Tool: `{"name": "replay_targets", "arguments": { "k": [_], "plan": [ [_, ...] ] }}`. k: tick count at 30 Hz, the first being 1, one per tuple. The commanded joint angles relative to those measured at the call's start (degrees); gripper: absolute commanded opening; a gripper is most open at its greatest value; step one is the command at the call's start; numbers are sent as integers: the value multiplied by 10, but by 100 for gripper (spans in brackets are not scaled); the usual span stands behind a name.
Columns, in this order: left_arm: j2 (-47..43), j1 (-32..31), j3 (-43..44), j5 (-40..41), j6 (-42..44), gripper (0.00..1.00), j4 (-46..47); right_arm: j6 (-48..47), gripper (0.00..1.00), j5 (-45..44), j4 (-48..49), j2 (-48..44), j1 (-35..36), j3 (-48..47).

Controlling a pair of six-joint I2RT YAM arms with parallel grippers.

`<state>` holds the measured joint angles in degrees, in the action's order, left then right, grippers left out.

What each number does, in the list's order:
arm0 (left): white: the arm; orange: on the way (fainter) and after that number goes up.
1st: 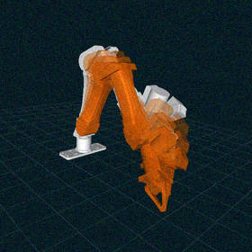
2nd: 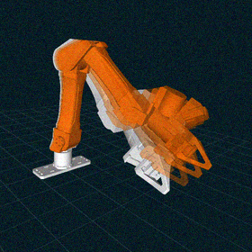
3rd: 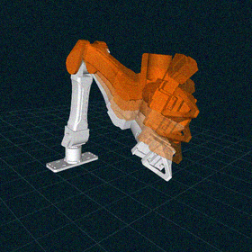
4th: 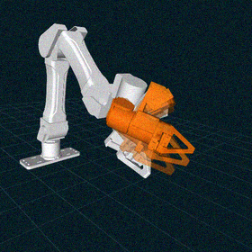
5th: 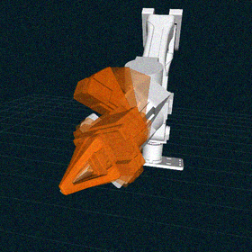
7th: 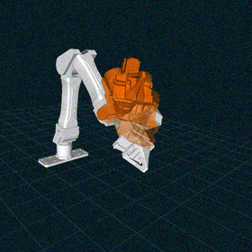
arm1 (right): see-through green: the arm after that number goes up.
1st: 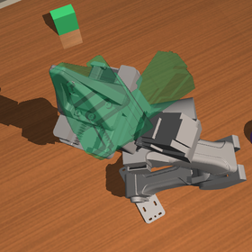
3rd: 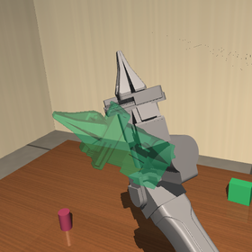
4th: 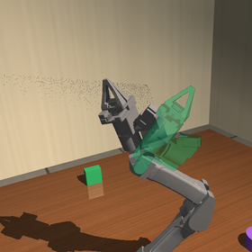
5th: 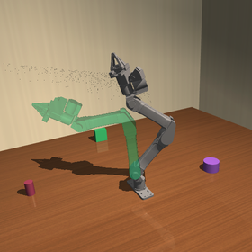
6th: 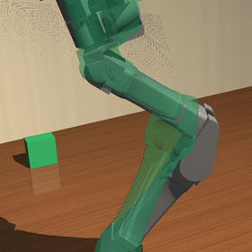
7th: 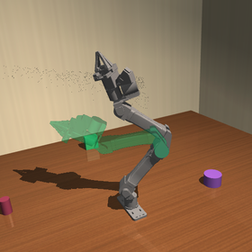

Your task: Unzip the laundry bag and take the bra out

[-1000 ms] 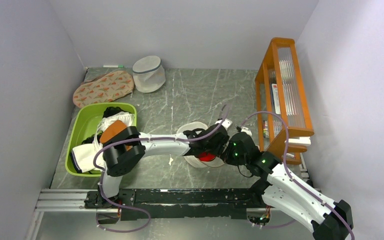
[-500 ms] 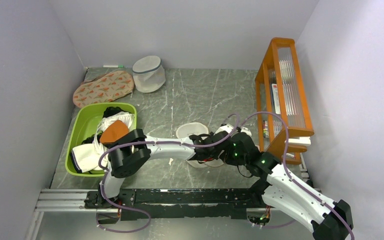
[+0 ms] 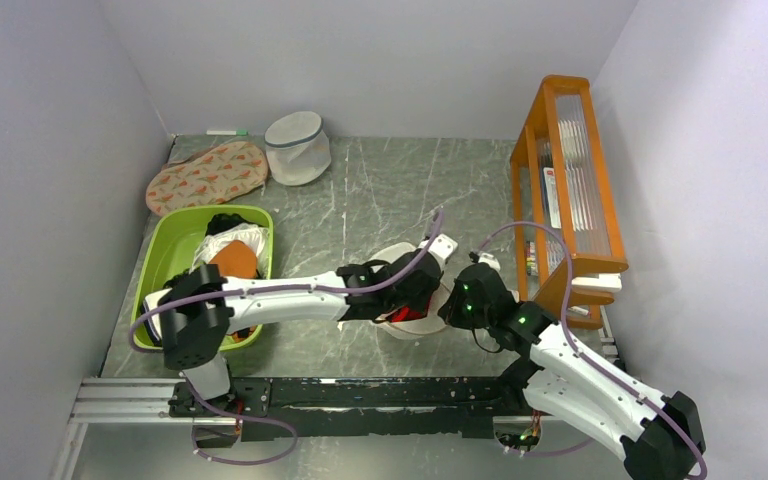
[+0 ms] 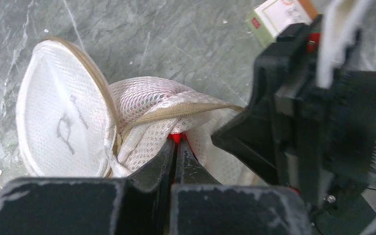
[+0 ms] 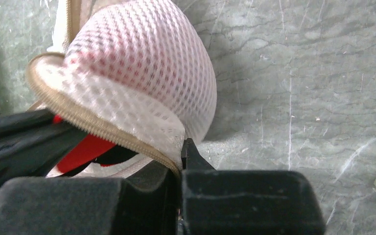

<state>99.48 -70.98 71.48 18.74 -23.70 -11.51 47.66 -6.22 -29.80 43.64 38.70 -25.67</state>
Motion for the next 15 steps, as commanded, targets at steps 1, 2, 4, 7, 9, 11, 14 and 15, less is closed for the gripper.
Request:
{"name": "replay_targets", "arguments": {
  "k": [1, 2, 4, 7, 9, 11, 14, 15],
  "plan": [
    [-50, 0, -26, -49, 15, 7, 47, -2, 0, -20, 10, -7, 2, -19],
    [-55, 0, -28, -60, 19, 7, 46, -5, 0, -21, 11, -9, 2, -24],
    [-59, 0, -28, -84, 29, 7, 41, -10, 0, -31, 13, -12, 2, -36],
    [-67, 0, -28, -109, 65, 7, 30, -22, 0, -52, 14, -8, 1, -59],
    [-71, 0, -36, -106, 75, 7, 31, -31, 0, -61, 11, -6, 1, -70],
    [-66, -1, -34, -98, 78, 7, 16, -34, 0, -67, 7, -8, 2, -75],
    [-46, 0, -24, -94, 73, 7, -13, -32, 4, -64, 8, -20, 2, -68],
    [-39, 0, -22, -92, 71, 7, -22, -30, 5, -60, 9, -24, 2, -65]
  ]
}}
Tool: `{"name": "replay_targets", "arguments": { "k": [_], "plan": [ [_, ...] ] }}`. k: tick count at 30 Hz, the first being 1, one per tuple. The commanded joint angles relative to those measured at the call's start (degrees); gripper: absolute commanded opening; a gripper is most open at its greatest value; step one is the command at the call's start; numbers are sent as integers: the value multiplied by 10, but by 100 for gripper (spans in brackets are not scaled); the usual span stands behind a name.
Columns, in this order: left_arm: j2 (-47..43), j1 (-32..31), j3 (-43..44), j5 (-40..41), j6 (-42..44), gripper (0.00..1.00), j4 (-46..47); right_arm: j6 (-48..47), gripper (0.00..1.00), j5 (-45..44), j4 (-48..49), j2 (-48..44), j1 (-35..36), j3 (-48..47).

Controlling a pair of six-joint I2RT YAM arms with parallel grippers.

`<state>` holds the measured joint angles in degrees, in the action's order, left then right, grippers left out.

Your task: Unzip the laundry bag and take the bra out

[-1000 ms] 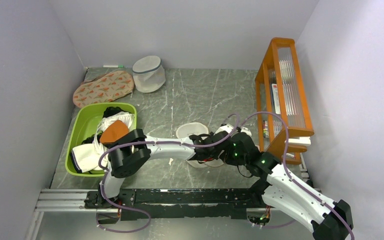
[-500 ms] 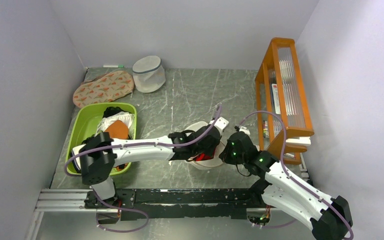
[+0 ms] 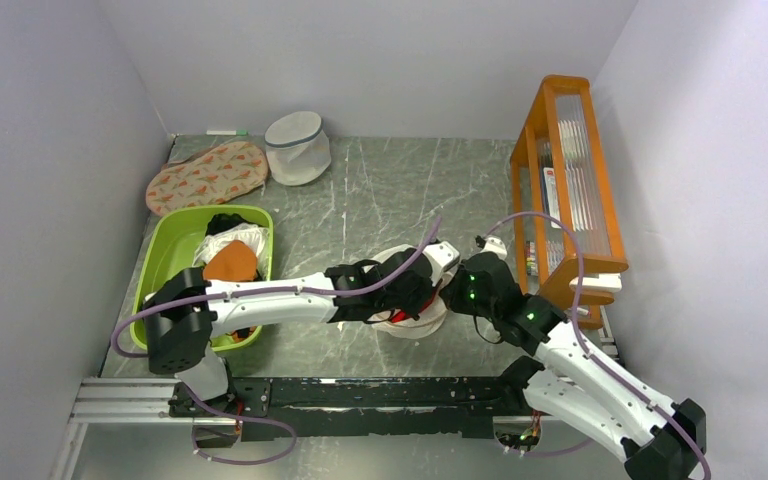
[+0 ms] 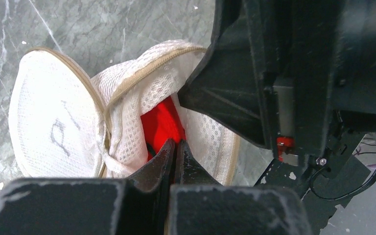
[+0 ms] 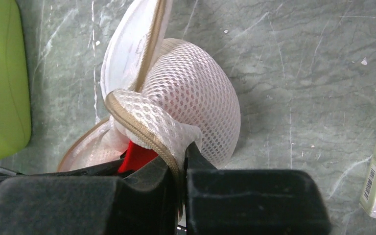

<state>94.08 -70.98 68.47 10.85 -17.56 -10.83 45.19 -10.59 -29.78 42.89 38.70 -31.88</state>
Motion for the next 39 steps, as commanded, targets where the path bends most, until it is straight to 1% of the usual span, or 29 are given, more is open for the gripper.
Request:
{"name": "replay_targets", "arguments": {
  "k": [1, 5, 10, 13, 15, 17, 18, 19, 23, 26, 29, 32, 35, 39],
  "plan": [
    [18, 0, 10, -13, 6, 7, -35, -3, 5, -13, 9, -19, 2, 1],
    [-2, 0, -14, -27, 10, 7, -11, 7, 7, -10, 10, -25, 1, 14],
    [-73, 0, -51, -31, 41, 7, 36, 9, 9, -4, 15, -5, 1, 19],
    [-123, 0, -65, 1, 44, 7, 56, 7, 9, 8, 22, 5, 2, 23],
    [-145, 0, -57, 53, 30, 7, 47, 5, 8, 15, 28, 6, 1, 25],
    [-160, 4, -33, 122, -14, 7, 19, 5, 8, 16, 30, 5, 1, 28],
    [-169, 9, -24, 137, -20, 7, 14, 5, 8, 17, 31, 5, 1, 28],
    [-179, 15, -19, 140, -42, 7, 17, 4, 7, 18, 32, 5, 1, 28],
    [-217, 40, -27, 136, -68, 7, 77, -2, 3, 25, 39, 9, 1, 28],
    [-233, 51, -39, 147, -86, 7, 117, -9, 3, 50, 57, 15, 2, 34],
    [-238, 60, -24, 140, -61, 7, 125, -10, 2, 63, 60, 19, 2, 33],
    [-253, 65, 14, 172, -35, 7, 99, -13, 2, 54, 54, 16, 1, 31],
    [-285, 69, 26, 184, 4, 7, 116, -20, 2, 51, 58, 17, 2, 31],
    [-327, 74, 7, 168, -12, 7, 153, -20, 2, 65, 72, 34, 1, 30]
  ]
}}
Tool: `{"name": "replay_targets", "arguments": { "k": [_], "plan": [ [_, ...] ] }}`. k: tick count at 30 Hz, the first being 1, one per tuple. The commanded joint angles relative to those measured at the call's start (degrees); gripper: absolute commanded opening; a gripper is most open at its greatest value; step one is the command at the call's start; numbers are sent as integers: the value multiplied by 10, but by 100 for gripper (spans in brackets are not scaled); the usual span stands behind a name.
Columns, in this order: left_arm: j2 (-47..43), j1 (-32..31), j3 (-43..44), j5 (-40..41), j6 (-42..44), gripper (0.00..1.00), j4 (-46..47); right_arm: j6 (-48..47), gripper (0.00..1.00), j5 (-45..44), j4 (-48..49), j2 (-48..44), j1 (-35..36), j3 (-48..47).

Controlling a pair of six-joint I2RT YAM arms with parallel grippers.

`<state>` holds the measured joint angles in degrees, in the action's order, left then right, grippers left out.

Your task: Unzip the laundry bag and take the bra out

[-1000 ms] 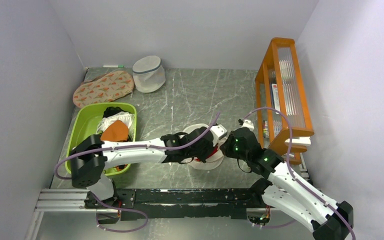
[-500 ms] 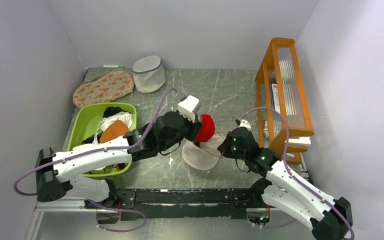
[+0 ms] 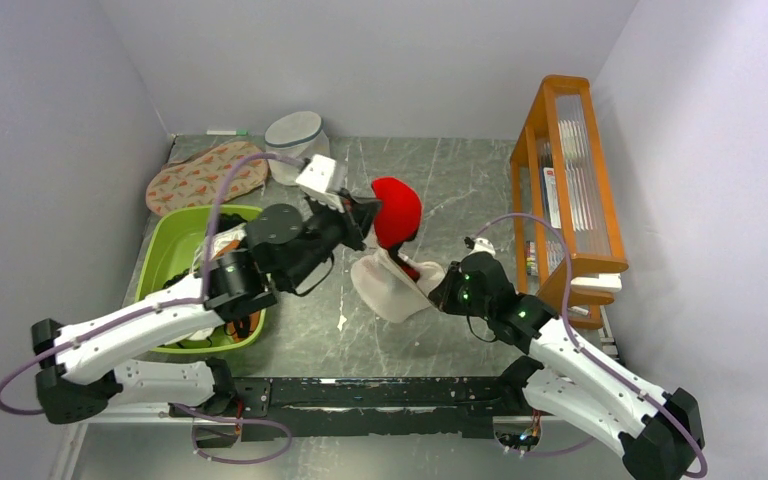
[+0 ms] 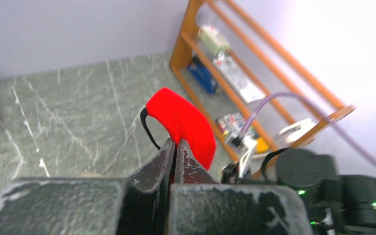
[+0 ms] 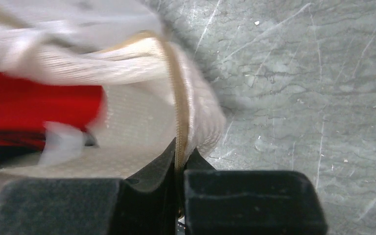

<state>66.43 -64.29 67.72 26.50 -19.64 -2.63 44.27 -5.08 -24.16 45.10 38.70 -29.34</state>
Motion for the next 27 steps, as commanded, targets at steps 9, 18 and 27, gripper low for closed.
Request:
{"name": "replay_targets", "arguments": {
  "k": [9, 18, 27],
  "plan": [
    [-4, 15, -17, -69, -75, 7, 73, -16, 1, 1, 7, 16, 1, -10],
    [-13, 72, -26, -180, -142, 7, 92, -20, 2, -6, 3, 14, 2, -9],
    [19, 155, 1, -340, -227, 7, 123, -20, 2, 6, 27, 45, 1, -9]
  ]
}}
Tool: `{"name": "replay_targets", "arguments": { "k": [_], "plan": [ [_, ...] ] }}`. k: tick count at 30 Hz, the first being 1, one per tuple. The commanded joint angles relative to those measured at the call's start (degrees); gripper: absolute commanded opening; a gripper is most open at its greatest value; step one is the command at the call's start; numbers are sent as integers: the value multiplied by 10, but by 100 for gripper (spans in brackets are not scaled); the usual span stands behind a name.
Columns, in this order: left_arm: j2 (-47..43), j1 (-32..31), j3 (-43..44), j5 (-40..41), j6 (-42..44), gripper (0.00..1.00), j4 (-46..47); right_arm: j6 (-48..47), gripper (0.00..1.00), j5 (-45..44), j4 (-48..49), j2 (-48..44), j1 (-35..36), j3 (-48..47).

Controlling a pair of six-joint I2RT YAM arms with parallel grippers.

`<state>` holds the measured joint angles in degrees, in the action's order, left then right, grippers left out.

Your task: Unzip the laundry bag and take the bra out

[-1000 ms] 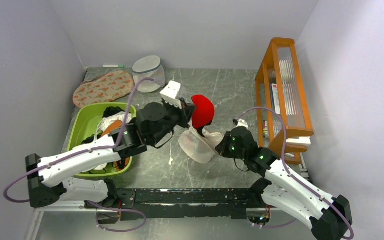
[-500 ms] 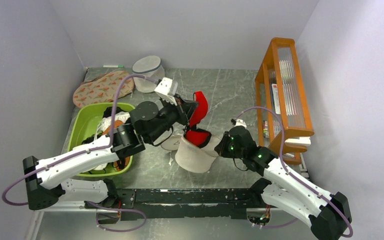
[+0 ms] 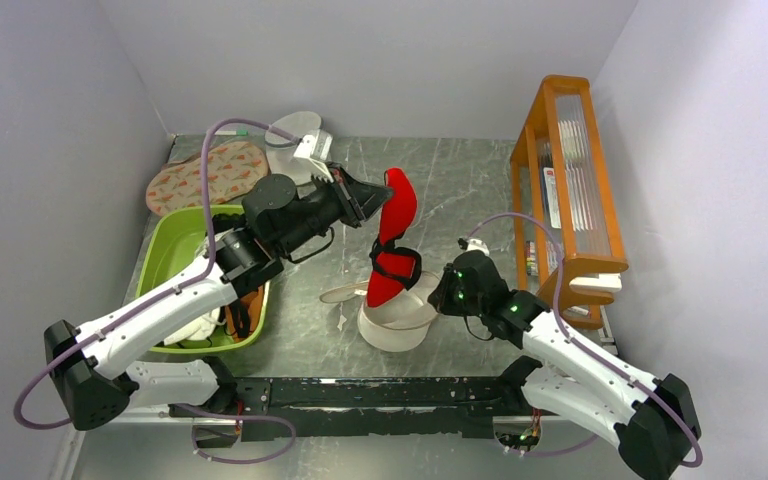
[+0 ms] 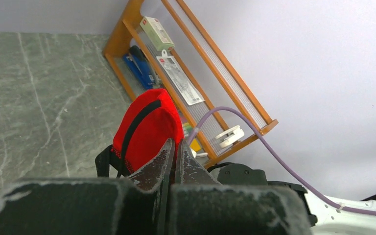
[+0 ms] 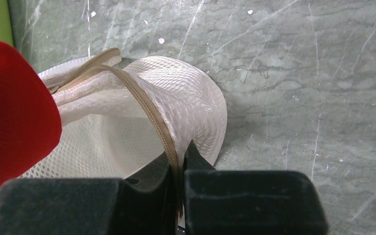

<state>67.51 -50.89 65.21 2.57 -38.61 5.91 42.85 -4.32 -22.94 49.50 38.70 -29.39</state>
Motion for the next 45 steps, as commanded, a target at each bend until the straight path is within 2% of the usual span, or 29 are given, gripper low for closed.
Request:
{"name": "replay_targets", "arguments": {
  "k": [1, 6, 11, 17, 21, 29, 31, 35, 41, 45],
  "plan": [
    [6, 25, 36, -108, -33, 7, 35, -7, 2, -3, 12, -1, 1, -9],
    [1, 47, 106, -107, 14, 7, -17, -16, 4, -27, -22, -7, 2, -32],
    [-13, 56, 154, -51, 64, 7, -80, -51, 4, -97, -78, -4, 1, -73],
    [-47, 79, 131, 41, 97, 7, -144, -73, 5, -67, -28, 12, 1, -69],
    [-46, 102, 137, 120, 110, 7, -240, -69, 5, -43, 3, 32, 2, -65],
    [-62, 149, 147, 248, 176, 7, -363, -88, 6, -29, 22, 51, 1, -57],
    [-64, 156, 163, 294, 179, 7, -411, -89, 6, -40, 15, 55, 1, -56],
    [-75, 158, 171, 453, 179, 7, -506, -87, 7, -33, 21, 57, 1, -51],
    [-105, 160, 110, 613, 160, 7, -571, -82, 8, -39, 19, 59, 1, -48],
    [-89, 162, 67, 689, 171, 7, -567, -88, 9, -22, 25, 57, 1, -47]
  ]
}}
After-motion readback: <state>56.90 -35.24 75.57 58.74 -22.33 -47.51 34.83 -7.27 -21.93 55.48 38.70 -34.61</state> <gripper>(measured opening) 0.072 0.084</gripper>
